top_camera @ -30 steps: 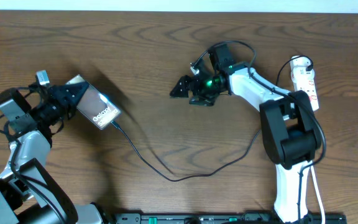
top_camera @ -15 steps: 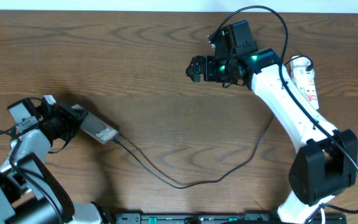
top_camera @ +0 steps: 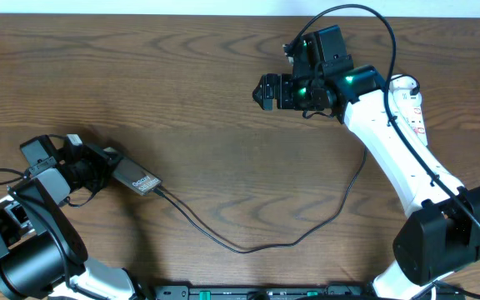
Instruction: Plug charger to phone and switch on socket
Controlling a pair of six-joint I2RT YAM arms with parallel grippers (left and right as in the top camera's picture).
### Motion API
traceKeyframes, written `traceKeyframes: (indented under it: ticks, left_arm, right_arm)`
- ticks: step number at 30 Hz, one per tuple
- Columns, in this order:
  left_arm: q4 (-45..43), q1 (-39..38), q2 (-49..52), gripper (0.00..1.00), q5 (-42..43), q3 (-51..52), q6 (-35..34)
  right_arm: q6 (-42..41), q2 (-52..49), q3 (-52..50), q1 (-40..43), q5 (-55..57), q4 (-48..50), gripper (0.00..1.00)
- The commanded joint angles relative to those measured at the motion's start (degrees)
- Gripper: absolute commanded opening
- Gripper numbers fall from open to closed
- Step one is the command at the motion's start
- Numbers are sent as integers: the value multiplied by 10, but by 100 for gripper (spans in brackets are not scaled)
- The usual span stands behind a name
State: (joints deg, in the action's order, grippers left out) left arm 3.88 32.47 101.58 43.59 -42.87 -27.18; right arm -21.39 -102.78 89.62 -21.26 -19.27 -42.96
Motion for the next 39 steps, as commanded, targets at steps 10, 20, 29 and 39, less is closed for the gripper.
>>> traceKeyframes:
  ticks: [10,20,29,39]
  left_arm:
    - [21,-1,12,27,-6,-5,0]
    - [63,-1,12,47,-6,-5,-1]
    - [106,-1,12,58,-60,-5,-21]
    - [144,-1,12,59,-98,-5,-51]
  right_arm:
    - [9,12,8,-2,5,-4,99]
    - [13,12,8,-2,5,-8,99]
    - [13,12,8,-2,5,-12,99]
    - [18,12,8,-2,5,-12,99]
